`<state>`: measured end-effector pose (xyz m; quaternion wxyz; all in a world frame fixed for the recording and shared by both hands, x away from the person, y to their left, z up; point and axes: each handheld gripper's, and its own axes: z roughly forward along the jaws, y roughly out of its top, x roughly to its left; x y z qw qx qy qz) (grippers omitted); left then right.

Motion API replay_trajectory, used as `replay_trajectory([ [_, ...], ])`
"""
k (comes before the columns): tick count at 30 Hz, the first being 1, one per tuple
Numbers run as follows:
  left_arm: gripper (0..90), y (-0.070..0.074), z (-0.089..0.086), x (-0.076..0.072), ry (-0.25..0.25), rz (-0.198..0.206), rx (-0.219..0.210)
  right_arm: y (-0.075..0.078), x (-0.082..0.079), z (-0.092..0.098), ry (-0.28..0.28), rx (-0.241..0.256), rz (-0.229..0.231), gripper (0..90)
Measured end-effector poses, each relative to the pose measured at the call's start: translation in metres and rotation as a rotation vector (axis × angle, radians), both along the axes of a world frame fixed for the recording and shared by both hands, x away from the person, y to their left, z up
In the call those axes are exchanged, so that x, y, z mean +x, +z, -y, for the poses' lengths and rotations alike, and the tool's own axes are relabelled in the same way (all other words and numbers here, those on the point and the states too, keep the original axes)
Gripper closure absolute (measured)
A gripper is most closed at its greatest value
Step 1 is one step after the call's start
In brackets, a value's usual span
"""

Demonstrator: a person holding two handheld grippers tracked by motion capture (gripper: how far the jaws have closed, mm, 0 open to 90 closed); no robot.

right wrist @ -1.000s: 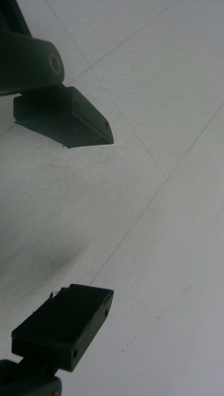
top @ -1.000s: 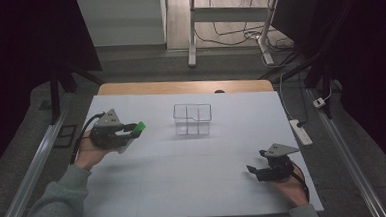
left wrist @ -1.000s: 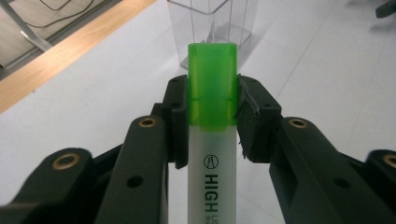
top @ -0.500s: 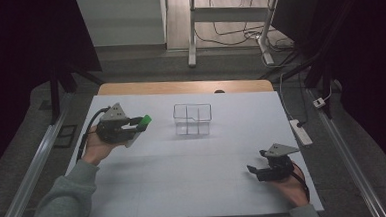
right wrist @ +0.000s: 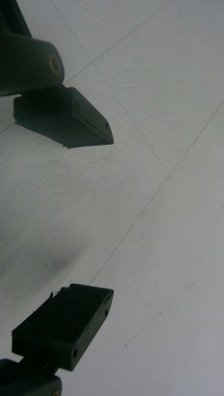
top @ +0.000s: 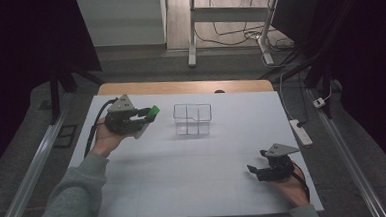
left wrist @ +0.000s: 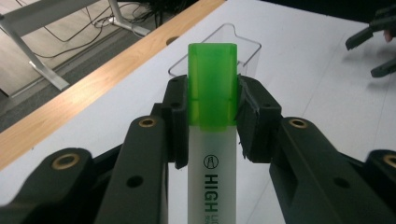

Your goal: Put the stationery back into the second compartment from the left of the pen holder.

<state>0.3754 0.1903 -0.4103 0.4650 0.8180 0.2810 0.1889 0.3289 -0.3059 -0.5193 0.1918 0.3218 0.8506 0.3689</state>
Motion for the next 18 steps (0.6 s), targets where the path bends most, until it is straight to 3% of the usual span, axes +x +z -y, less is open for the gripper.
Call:
replay_trajectory([
  [18,66.4,0.015,0.035,0.031,-0.015,0.015,-0.042,0.0,0.0,0.001,0.004,0.01,-0.003,21.7],
])
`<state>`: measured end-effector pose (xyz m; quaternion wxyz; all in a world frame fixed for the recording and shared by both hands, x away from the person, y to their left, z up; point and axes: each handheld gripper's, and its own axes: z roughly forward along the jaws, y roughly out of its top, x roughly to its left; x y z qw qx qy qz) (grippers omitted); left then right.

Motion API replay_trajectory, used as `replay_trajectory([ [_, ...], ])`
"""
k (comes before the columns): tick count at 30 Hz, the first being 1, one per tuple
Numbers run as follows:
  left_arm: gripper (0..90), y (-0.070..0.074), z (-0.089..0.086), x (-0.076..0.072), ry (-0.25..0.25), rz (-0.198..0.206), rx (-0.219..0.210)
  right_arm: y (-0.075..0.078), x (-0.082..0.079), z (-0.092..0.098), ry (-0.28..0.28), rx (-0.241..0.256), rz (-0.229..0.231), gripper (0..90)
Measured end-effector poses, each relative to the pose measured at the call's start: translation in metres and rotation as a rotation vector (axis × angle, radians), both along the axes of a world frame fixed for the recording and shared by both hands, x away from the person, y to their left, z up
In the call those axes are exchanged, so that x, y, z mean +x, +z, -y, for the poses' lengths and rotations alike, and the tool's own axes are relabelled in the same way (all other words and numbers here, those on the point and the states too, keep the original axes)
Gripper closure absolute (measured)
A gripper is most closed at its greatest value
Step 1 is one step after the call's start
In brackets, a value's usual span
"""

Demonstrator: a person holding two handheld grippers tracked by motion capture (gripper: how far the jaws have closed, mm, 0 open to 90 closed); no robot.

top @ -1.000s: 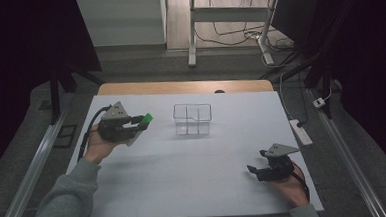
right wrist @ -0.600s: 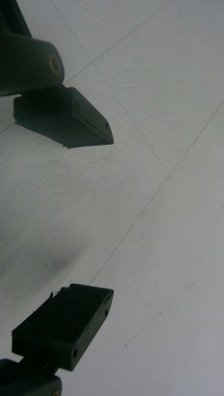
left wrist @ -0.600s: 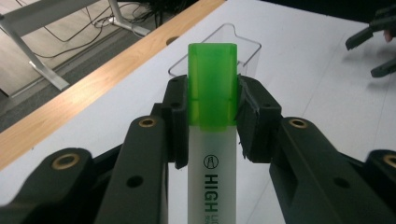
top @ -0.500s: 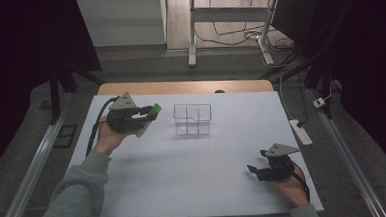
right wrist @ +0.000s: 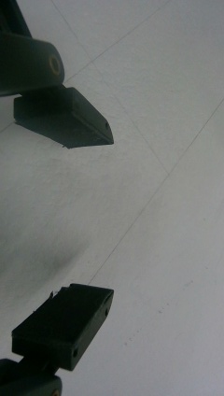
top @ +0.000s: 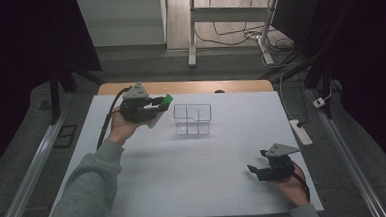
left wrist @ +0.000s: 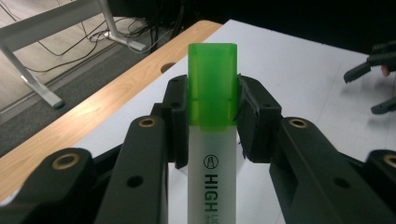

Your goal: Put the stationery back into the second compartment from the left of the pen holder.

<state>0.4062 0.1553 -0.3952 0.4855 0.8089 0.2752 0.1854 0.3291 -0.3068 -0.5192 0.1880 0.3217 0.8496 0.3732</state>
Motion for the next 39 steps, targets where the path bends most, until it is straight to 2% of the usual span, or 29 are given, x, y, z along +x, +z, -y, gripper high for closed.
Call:
replay_trajectory([
  [8,66.4,0.007,0.016,0.018,0.015,0.012,-0.019,0.0,0.0,0.0,-0.002,0.0,-0.001,21.7],
  [21,66.4,0.002,0.034,0.042,0.041,-0.013,-0.052,-0.001,0.0,0.001,-0.003,-0.003,-0.005,21.8],
  [39,66.3,0.006,0.07,0.05,0.009,-0.011,-0.074,-0.002,0.0,0.0,0.001,-0.002,-0.01,21.8],
])
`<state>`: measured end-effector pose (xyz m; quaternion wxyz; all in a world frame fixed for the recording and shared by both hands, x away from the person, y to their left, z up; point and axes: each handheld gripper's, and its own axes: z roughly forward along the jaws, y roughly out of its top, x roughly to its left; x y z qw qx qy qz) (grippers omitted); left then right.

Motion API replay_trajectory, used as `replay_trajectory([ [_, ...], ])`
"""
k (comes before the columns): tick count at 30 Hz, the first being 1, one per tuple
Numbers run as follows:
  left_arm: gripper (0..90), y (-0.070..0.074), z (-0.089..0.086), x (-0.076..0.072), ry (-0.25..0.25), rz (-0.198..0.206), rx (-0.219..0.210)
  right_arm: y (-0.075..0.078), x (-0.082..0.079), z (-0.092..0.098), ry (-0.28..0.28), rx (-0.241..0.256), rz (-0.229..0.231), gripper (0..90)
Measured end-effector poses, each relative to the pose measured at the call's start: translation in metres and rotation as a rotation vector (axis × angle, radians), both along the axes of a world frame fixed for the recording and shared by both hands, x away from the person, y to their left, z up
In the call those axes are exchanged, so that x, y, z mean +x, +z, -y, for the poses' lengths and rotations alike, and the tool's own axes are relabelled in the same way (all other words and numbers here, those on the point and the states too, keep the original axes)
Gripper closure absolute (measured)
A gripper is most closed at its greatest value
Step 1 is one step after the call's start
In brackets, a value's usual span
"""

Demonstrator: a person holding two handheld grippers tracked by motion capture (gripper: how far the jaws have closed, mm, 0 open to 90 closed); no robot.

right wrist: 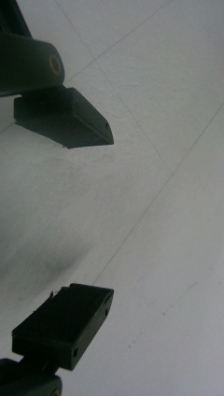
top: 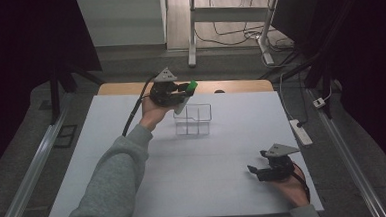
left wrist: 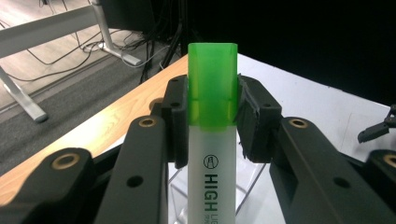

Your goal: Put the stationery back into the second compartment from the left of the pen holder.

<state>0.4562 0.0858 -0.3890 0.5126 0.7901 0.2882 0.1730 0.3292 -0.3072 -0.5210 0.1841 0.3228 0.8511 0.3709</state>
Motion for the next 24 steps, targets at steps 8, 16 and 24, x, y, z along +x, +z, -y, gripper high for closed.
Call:
replay_trajectory([
  [8,66.3,0.001,0.017,0.006,-0.013,0.013,-0.004,-0.001,0.0,0.0,-0.001,-0.003,-0.004,21.8],
  [16,66.3,-0.009,0.029,0.018,-0.013,0.005,-0.014,-0.001,0.001,0.001,-0.001,-0.003,-0.007,21.8],
  [24,66.1,-0.022,0.035,0.026,-0.02,-0.009,-0.015,-0.002,0.001,0.002,-0.003,-0.009,-0.01,21.8],
])
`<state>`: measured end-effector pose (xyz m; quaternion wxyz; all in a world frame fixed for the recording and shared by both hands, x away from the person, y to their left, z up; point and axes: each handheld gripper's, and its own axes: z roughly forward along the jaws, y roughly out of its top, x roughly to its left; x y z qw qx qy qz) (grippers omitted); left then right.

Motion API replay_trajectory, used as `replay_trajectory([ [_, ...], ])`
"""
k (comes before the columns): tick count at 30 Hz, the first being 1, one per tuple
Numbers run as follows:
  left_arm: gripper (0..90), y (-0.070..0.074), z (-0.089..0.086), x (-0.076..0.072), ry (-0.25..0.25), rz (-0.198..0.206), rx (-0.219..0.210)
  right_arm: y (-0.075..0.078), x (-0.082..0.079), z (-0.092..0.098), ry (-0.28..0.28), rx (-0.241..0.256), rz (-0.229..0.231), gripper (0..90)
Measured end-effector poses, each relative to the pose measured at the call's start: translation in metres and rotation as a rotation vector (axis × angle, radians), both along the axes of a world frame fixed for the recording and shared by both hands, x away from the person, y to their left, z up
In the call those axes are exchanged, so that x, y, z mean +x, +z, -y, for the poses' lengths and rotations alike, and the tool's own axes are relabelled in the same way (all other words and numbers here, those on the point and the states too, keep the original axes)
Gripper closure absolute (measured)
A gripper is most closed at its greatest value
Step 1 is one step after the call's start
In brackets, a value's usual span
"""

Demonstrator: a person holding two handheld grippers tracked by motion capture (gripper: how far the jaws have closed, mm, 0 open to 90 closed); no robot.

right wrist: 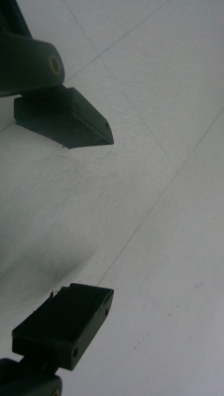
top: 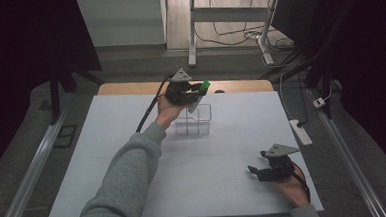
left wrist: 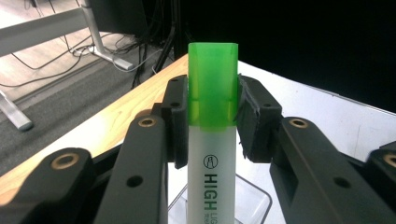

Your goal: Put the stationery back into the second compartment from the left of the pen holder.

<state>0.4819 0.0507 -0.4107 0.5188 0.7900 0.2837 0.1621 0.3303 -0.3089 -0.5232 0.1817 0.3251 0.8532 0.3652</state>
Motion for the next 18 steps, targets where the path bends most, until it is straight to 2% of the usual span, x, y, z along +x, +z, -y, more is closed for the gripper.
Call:
replay_trajectory([
  [6,65.9,-0.008,-0.002,0.002,0.0,-0.006,0.009,-0.001,0.0,-0.001,-0.007,-0.007,-0.004,21.8],
  [9,64.9,-0.014,-0.004,0.003,0.006,-0.025,0.011,-0.001,0.0,-0.001,-0.008,-0.007,-0.005,21.8],
  [10,62.5,-0.016,-0.005,0.003,0.001,-0.033,0.011,-0.001,0.0,-0.001,-0.008,-0.007,-0.005,21.9],
  [13,52.6,-0.017,-0.009,0.001,0.022,-0.022,0.022,-0.001,0.0,-0.001,-0.008,-0.009,-0.005,21.9],
  [18,45.7,-0.015,-0.016,-0.001,0.017,-0.032,0.016,-0.001,0.0,-0.001,-0.008,-0.008,-0.003,21.9],
])
